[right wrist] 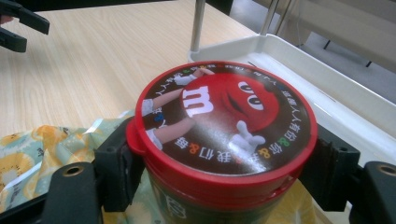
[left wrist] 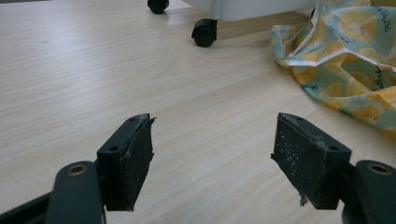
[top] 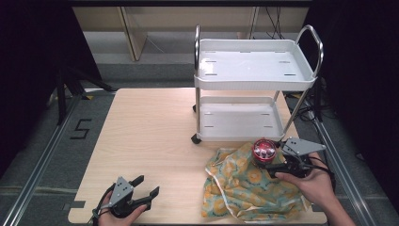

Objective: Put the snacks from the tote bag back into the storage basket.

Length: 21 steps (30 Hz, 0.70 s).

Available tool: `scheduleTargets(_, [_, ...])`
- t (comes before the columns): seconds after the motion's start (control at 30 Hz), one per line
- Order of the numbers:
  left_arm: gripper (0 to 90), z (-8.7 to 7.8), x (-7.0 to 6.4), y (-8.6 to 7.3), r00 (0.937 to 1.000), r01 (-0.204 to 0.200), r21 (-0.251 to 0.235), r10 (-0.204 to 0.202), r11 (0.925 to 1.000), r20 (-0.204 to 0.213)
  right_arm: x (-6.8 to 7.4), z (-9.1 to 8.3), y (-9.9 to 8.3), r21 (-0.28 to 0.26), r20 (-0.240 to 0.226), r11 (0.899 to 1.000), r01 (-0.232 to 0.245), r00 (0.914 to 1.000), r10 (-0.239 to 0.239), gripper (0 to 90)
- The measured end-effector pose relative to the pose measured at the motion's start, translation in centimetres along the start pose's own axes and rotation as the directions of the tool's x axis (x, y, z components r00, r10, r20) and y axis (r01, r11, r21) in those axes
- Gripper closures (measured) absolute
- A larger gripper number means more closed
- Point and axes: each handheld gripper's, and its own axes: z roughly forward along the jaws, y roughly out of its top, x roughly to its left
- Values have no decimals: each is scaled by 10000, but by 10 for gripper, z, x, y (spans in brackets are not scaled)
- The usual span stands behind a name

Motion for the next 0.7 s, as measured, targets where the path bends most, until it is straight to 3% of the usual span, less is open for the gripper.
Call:
scheduleTargets(0.1, [279,-1,1,0,9999,-133,99,133,9999,-34,-1,2,1,-156,145,9998,80,9999,-77,264])
scheduleTargets(0.33, [279,0,0,0,10000,-24,5,24,10000,-8,-3,3,4,-67,-108,9999,130,9999,-130,264])
scheduleTargets(0.53, [279,0,0,0,10000,-17,2,17,10000,-2,-1,6,5,-158,-52,9999,-60,10000,59,264])
scheduleTargets(0.57, [279,0,1,0,10000,-60,45,60,10000,-14,-3,7,6,-211,-104,9997,134,9999,-136,264])
scheduleTargets(0.63, [279,-1,1,0,9999,-111,90,111,9999,-22,-2,7,6,-203,-52,9998,-27,10000,26,264])
scheduleTargets(0.7, [278,-1,1,0,9999,-124,100,124,9999,-24,-4,8,7,-209,-90,9997,104,9999,-106,264])
